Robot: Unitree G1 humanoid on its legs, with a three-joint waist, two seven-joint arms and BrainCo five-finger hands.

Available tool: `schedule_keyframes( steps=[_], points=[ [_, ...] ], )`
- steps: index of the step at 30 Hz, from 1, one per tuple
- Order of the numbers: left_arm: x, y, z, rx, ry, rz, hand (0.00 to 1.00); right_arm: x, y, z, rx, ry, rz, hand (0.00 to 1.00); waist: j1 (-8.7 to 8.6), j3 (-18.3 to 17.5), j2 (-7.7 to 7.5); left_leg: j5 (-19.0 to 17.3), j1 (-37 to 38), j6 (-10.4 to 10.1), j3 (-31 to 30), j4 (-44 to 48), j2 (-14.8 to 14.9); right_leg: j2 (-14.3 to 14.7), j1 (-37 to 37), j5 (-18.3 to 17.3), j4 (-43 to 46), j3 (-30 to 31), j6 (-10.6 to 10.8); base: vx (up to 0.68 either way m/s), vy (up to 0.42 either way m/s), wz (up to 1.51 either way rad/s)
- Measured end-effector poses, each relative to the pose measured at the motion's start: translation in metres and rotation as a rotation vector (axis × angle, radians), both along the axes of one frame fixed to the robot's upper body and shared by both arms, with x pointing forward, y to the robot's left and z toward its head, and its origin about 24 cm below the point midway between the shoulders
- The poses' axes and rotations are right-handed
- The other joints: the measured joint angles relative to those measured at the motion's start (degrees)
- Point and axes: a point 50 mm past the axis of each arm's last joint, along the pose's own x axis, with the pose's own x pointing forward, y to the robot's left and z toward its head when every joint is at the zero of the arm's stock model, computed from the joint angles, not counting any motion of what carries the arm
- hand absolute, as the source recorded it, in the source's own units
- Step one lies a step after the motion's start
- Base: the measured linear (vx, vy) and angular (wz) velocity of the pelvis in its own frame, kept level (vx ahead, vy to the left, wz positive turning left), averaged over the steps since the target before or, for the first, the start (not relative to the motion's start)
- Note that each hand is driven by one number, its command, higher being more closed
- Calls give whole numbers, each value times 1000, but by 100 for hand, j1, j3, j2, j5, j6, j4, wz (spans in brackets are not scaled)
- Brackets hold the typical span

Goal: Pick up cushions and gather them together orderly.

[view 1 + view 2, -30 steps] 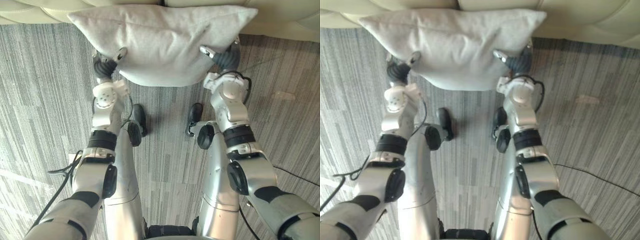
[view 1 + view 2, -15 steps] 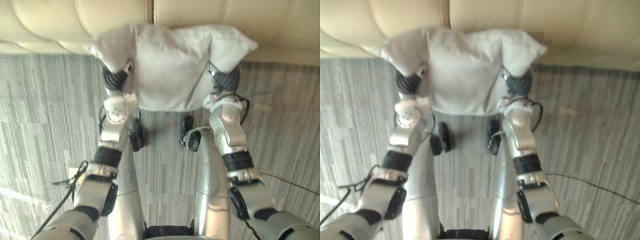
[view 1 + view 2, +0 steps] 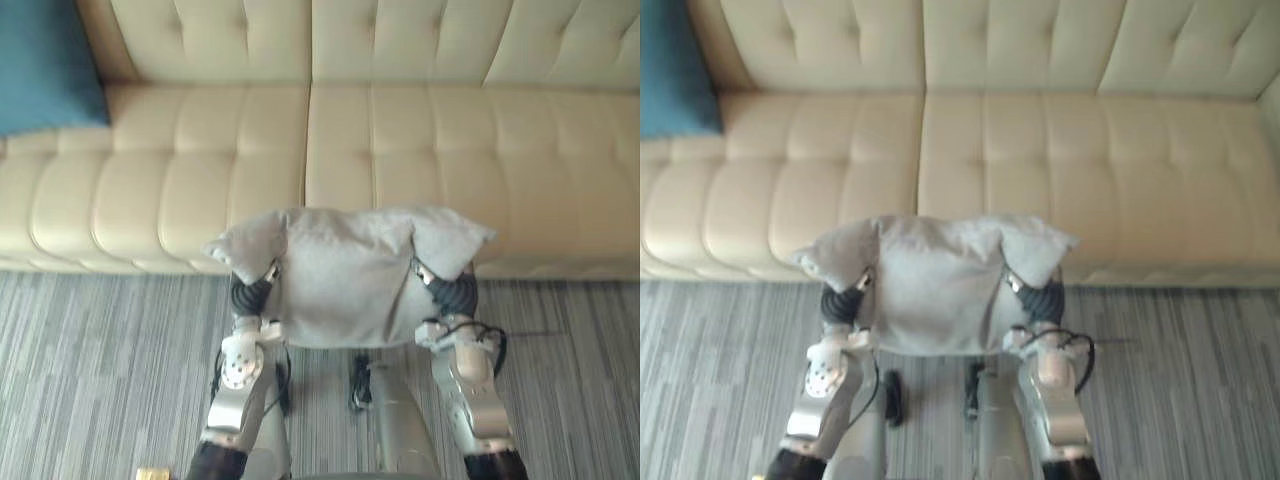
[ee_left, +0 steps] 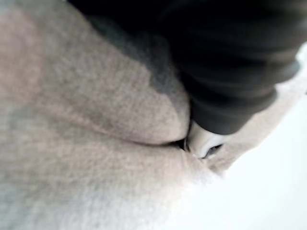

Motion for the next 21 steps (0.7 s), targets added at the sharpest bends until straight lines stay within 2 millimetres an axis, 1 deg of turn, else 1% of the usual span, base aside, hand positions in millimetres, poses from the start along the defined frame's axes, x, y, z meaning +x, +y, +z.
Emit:
schedule_keyframes(
  steps=[1,2,3,4,5,6,7,8,9,10,11,12,13,14,15,16,17,18,19,20,21],
  points=[
    [-5,1,-3,-3,9,-3,100,-6,0,-2,-19,8,0,100,36,-117,26,4,150,3,-3,-82,14,27,167,-25,-95,-16,31,177,5,4],
    [-8,2,-6,-13,22,-5,100,-9,0,-4,-22,17,5,100,83,-145,36,8,299,0,-28,-48,33,42,332,-130,-169,-20,76,117,2,4],
    [-10,2,-8,-24,30,-6,100,-10,1,-5,-23,24,5,100,93,-149,44,10,318,1,-61,71,52,57,425,-165,-201,-25,38,69,-2,5],
    [-13,3,-12,-41,48,-9,100,-13,1,-9,-23,40,5,100,122,-148,47,52,241,68,-191,563,107,78,654,-248,-220,-77,-15,33,-7,8],
    [-15,3,-13,-44,55,-8,100,-15,1,-10,-24,47,6,100,125,-148,48,89,171,124,-252,843,122,80,745,-284,-217,-105,-34,48,-17,14],
    [-19,4,-17,-55,74,-6,100,-17,1,-13,-24,61,7,100,134,-156,54,265,-11,244,-411,1453,136,88,952,-358,-211,-153,-57,55,-18,10],
    [-21,4,-20,-61,88,-8,100,-19,2,-14,-27,68,8,100,155,-201,57,531,-221,254,-495,1929,158,93,1033,-408,-210,-155,-95,53,-11,6],
    [-22,4,-20,-61,91,-10,100,-19,2,-14,-28,70,7,100,167,-218,68,658,-304,262,-482,2073,191,93,1063,-414,-227,-156,-103,86,9,1],
    [-25,4,-22,-61,101,-12,100,-20,1,-15,-43,72,4,100,183,-254,99,1058,-671,280,-414,2517,307,94,1195,-388,-381,-128,-168,98,26,2],
    [-25,4,-23,-62,106,-14,100,-20,1,-15,-49,72,3,100,183,-266,117,1062,-747,304,-366,2566,324,104,1209,-377,-435,-126,-182,122,38,5],
    [-25,3,-24,-63,112,-19,100,-20,1,-15,-53,73,-3,100,187,-294,152,859,-800,313,-302,2414,329,106,1259,-346,-525,-114,-237,130,54,9],
    [-25,1,-25,-64,120,-25,100,-20,0,-15,-52,74,-12,100,185,-340,134,590,-787,255,-210,1743,256,107,1278,-308,-634,-38,-273,158,82,11],
    [-26,0,-26,-66,127,-27,100,-19,0,-15,-53,74,-18,100,191,-411,150,524,-777,174,-153,957,166,107,1298,-305,-748,23,-268,158,100,7],
    [-27,0,-26,-66,129,-27,100,-19,0,-14,-53,73,-20,100,205,-424,158,544,-751,140,-166,590,116,107,1327,-305,-810,63,-268,222,176,-19],
    [-29,0,-28,-70,138,-25,100,-16,0,-14,-55,74,-22,100,287,-466,163,655,-656,-3,-174,-242,43,109,1400,-324,-936,166,-231,273,223,-52],
    [-31,0,-29,-71,147,-25,100,-14,-1,-15,-61,77,-22,100,391,-532,197,840,-521,-13,-187,-843,42,120,1457,-382,-1013,276,-126,310,251,-64],
    [-32,0,-30,-72,151,-24,100,-13,-1,-16,-64,79,-22,100,425,-572,255,897,-458,65,-190,-1013,65,132,1510,-412,-1044,321,-74,257,214,-64],
    [-34,0,-32,-70,161,-22,100,-12,0,-19,-66,91,-20,100,433,-652,308,1142,-380,196,-176,-1110,84,159,1598,-468,-1083,424,42,292,243,-56],
    [-35,2,-34,-57,177,-24,100,-12,1,-26,-58,129,-22,100,459,-796,109,1215,-345,330,17,-975,-25,24,1633,-528,-1164,626,179,405,291,-56],
    [-37,4,-36,-47,187,-27,100,-14,2,-33,-58,164,-23,100,448,-967,-86,992,-302,433,218,-902,-165,-157,1792,-385,-1409,683,383,535,311,-47],
    [-36,4,-36,-46,187,-27,100,-14,2,-33,-60,169,-23,100,445,-1033,-148,915,-300,465,290,-850,-207,-210,1789,-285,-1412,726,530,575,293,-45]
  ],
)
